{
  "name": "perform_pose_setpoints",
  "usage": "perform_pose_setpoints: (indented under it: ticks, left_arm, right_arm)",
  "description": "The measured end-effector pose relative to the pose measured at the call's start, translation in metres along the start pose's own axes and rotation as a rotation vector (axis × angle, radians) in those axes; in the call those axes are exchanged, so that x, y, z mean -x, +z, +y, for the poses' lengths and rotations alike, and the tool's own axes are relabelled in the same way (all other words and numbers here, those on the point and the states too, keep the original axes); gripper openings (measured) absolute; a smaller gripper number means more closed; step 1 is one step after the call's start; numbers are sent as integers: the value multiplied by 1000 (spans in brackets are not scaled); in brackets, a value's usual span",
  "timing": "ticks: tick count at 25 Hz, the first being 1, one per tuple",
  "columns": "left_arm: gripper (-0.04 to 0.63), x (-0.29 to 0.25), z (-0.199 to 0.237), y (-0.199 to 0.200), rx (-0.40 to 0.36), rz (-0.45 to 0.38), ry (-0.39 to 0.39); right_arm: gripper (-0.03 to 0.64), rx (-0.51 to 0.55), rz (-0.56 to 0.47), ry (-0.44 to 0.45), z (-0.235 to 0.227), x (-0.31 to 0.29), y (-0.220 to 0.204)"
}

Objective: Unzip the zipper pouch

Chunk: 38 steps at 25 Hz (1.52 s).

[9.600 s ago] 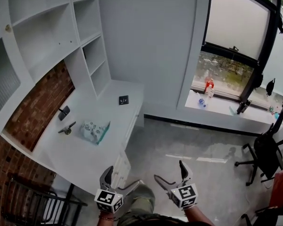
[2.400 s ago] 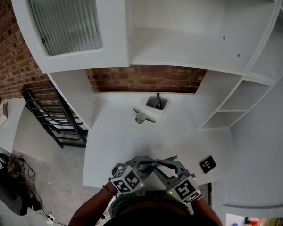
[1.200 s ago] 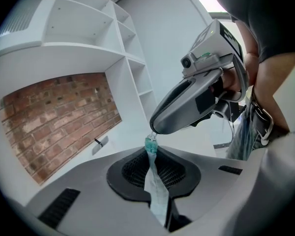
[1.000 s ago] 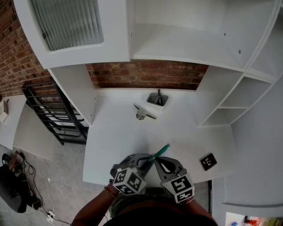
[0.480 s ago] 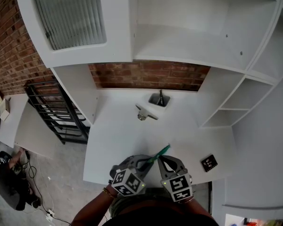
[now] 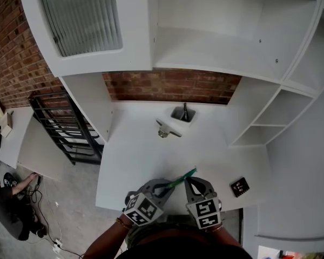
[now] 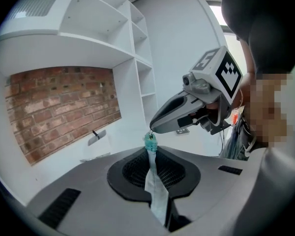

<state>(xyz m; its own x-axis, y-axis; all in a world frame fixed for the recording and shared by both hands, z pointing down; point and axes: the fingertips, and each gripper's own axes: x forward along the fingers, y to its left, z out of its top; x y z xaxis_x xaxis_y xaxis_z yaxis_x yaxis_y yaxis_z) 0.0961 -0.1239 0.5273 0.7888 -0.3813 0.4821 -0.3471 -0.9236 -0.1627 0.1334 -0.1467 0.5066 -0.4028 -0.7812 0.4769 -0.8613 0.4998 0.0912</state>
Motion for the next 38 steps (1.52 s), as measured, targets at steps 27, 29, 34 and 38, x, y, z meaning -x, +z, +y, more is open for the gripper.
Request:
perform_pose_setpoints:
  ticks: [27,29,34,38]
  left_arm:
    - [21,48,-3,-24,282,-70,38]
    - [21,51,-3,-25,292,-70,45]
    - [21,56,-4,-29,315,-73,67]
    - [21,61,-3,-32,335,-78,96]
  right_arm:
    - [6,8,48,-41,-15,-4,-17]
    - [6,16,51,-36,-13,-4,-17]
    - [6,12,56,-38,-16,-3,-19]
    - [6,-4,51,-14,-14,-5,-18]
